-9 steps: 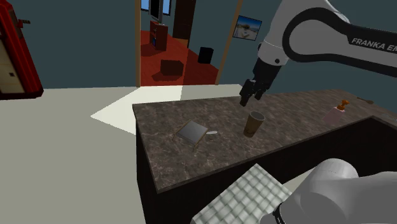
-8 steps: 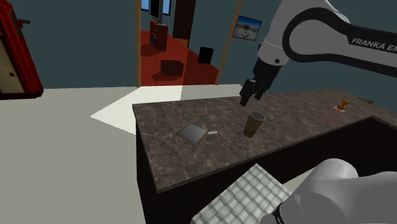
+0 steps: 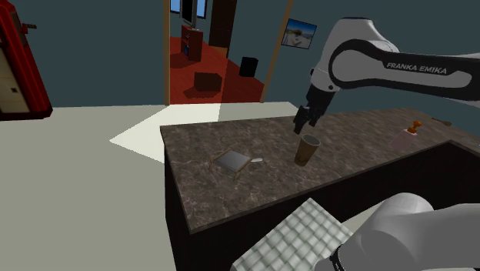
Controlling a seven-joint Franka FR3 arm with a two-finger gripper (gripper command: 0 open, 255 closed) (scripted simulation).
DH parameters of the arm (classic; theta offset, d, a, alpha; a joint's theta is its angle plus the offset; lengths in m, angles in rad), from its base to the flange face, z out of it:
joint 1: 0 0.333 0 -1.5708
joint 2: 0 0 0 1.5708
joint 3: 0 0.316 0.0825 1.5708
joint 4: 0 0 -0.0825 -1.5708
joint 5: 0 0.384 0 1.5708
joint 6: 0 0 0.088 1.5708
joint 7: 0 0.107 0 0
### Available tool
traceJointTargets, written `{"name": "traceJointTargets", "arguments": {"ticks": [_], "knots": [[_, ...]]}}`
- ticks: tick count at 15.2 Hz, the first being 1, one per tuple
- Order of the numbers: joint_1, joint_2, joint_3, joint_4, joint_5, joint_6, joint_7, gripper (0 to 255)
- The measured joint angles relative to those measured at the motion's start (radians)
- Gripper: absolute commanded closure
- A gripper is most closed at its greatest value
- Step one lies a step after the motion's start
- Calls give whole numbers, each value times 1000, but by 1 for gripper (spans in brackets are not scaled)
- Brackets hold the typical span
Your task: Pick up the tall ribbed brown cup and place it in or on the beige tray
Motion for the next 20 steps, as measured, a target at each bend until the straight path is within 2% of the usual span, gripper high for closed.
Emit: {"name": "traceJointTargets", "arguments": {"ticks": [7, 16, 20], "knots": [[-48, 146, -117, -24, -67, 146, -122, 0], [-100, 406, -268, 40, -104, 318, -298, 0], [-104, 459, -286, 30, -102, 378, -315, 0]]}}
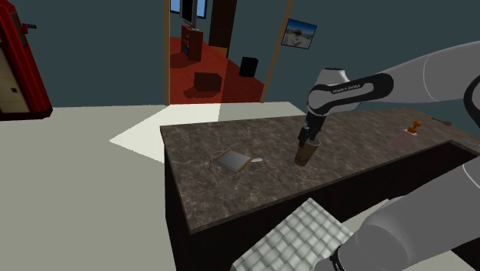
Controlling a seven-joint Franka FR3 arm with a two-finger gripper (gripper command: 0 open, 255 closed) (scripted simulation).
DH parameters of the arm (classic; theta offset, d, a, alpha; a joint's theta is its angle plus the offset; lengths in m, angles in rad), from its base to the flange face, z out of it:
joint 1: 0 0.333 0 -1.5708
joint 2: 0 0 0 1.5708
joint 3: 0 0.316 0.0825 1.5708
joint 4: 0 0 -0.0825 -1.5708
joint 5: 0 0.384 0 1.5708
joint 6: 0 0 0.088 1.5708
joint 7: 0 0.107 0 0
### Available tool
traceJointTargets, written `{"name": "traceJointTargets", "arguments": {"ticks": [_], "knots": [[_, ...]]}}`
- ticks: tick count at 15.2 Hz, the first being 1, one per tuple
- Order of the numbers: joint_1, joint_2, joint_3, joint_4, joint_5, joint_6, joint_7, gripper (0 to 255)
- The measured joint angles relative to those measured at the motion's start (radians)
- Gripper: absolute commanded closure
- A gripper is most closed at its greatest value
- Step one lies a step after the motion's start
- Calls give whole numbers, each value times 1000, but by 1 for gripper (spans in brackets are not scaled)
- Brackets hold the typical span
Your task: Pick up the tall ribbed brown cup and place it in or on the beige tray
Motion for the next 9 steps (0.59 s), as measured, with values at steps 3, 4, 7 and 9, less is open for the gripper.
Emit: {"name": "traceJointTargets", "arguments": {"ticks": [3, 4, 7, 9], "knots": [[-4, 19, -8, -22, -1, 41, -5, 0], [-4, 28, -10, -27, 0, 56, -5, 0], [-4, 35, -11, -31, 0, 67, -6, 0], [-4, 36, -11, -32, 1, 68, -6, 0]]}}
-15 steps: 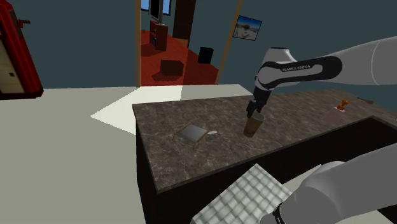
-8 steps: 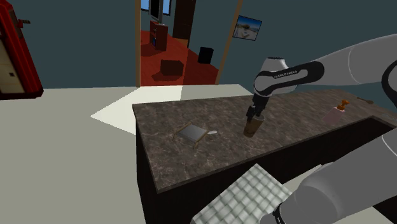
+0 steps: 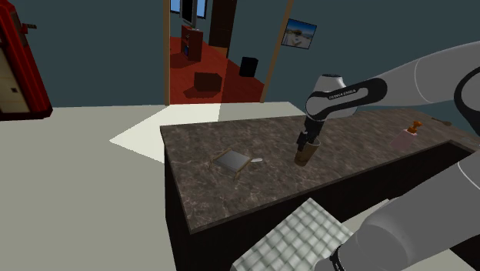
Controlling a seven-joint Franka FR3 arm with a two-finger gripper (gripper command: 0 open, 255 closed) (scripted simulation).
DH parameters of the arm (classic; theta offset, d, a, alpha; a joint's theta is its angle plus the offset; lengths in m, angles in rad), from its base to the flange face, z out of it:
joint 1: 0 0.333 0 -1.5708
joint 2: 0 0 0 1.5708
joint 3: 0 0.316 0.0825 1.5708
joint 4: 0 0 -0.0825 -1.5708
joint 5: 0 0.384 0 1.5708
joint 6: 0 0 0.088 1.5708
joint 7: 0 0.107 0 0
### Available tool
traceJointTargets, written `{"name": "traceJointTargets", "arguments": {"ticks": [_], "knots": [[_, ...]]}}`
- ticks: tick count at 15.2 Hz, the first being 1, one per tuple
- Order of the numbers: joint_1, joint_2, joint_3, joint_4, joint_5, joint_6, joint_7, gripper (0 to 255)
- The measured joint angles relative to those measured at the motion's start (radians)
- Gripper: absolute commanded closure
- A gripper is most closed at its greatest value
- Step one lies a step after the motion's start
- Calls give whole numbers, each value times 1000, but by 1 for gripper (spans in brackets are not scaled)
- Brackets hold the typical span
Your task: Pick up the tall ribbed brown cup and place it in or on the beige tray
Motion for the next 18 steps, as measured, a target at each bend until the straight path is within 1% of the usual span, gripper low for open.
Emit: {"name": "traceJointTargets", "arguments": {"ticks": [2, 3, 13, 18], "knots": [[0, 0, 0, 0, 0, 0, 0, 0], [0, 0, 0, 0, 0, 0, 0, 255], [0, 0, 0, 1, 0, 0, 0, 255], [1, -26, 5, 32, 0, -58, -3, 255]]}}
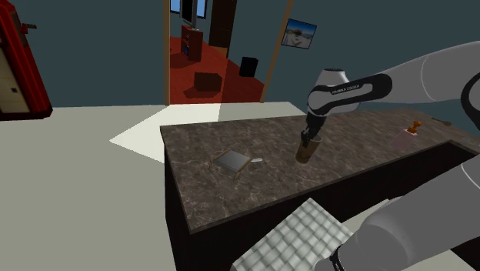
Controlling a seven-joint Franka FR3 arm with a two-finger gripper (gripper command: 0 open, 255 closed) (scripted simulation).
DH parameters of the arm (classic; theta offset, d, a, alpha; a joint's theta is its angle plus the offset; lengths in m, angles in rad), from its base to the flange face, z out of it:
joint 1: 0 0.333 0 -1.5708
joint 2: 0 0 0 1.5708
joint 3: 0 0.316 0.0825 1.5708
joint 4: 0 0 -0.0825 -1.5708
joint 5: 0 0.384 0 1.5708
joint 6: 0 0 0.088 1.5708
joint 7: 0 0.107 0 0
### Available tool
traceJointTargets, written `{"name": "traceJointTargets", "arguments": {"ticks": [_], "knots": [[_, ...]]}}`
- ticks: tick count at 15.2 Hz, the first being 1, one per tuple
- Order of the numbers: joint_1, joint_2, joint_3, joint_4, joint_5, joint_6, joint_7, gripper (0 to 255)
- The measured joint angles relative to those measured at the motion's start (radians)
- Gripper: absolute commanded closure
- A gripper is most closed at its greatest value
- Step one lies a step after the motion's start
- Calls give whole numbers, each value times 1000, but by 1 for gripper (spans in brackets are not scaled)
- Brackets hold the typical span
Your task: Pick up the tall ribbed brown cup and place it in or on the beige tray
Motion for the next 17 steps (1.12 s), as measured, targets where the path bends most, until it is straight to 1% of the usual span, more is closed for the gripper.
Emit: {"name": "traceJointTargets", "arguments": {"ticks": [17], "knots": [[3, -97, 26, 147, 1, -242, -12, 255]]}}
